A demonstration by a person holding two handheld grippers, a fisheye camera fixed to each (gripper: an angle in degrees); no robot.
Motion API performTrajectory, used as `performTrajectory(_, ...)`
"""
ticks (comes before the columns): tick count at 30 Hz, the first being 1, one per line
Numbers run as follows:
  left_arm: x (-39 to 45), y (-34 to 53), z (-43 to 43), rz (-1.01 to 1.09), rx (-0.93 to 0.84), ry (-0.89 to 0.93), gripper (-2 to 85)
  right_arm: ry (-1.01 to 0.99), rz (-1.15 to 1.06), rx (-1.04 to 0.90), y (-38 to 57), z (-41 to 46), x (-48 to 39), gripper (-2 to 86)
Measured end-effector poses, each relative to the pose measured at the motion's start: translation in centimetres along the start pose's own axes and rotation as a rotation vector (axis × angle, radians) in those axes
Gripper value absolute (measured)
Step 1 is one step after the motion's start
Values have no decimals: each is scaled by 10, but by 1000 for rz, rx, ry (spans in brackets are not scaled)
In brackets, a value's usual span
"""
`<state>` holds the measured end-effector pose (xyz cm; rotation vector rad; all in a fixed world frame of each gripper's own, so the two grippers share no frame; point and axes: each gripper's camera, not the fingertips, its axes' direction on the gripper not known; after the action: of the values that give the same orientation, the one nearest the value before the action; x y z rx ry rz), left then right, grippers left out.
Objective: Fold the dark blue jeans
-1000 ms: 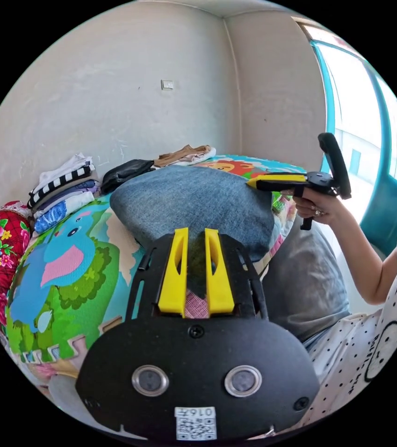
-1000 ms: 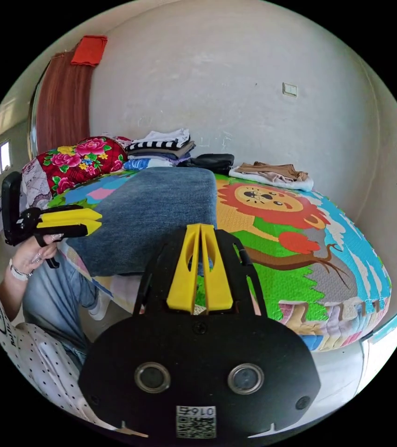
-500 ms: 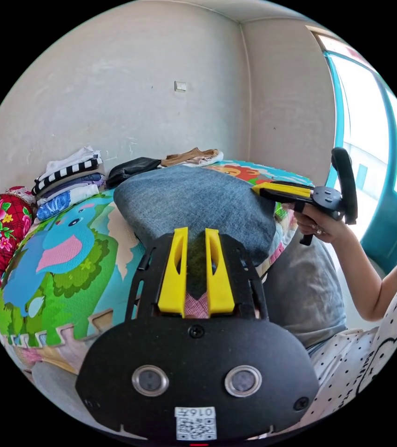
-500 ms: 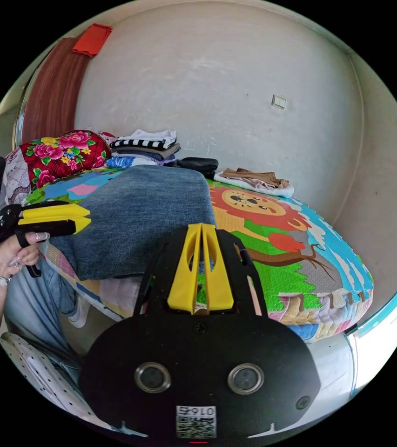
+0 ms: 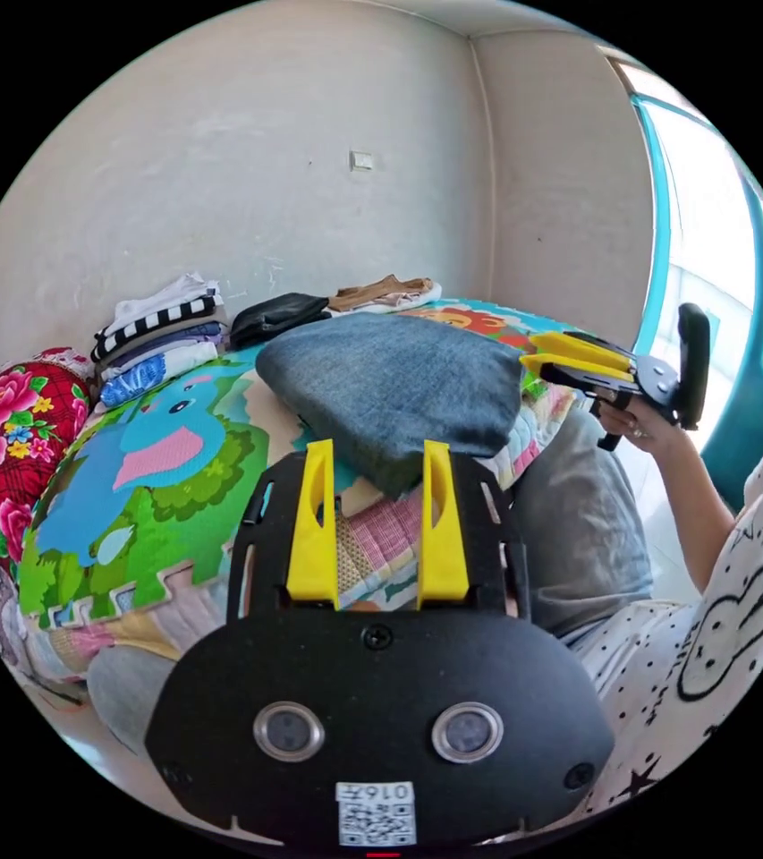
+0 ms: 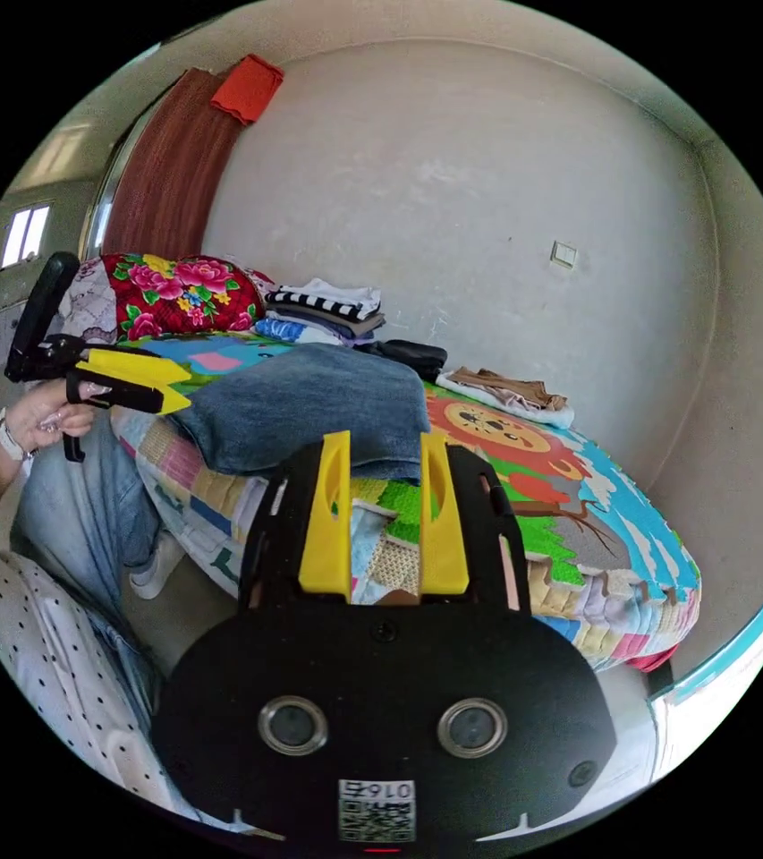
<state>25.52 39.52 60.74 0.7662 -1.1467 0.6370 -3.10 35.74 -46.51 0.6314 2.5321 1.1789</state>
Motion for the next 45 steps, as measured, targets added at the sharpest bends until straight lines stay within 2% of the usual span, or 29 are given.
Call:
performTrajectory(4,22,1,6,72,-21,0,138,-60,-88,5,0,-5,-27,122)
performTrajectory(9,47,0,13,198,-85,-115,136,-30,-191,-144,-15,16,-62,127)
performTrajectory(14,48,13,12,243,-127,-287,125,-44,-197,-41,-25,-16,-65,146)
performTrajectory(18,41,15,11,185,-98,-183,76,-21,-295,16,-28,-40,-85,161)
performTrajectory(21,39,19,2,160,-27,-205,11,-18,-342,41,-38,-51,-108,161)
performTrajectory(24,32,27,0,151,-18,-194,-4,-27,-396,85,-48,-58,-140,160)
performTrajectory(28,6,25,-3,18,-9,-84,-8,-57,-493,112,-59,-59,-184,166)
performTrajectory(31,-19,29,-4,-84,-9,26,-8,69,-603,128,-64,-55,-217,173)
performTrajectory(36,-39,40,-3,-163,-3,110,-8,229,-723,135,-82,-37,-252,171)
performTrajectory(40,-43,45,-6,-173,5,98,-3,342,-787,157,-87,-31,-269,154)
performTrajectory(45,-33,51,-14,-31,-2,5,57,195,-647,121,-111,-48,-244,78)
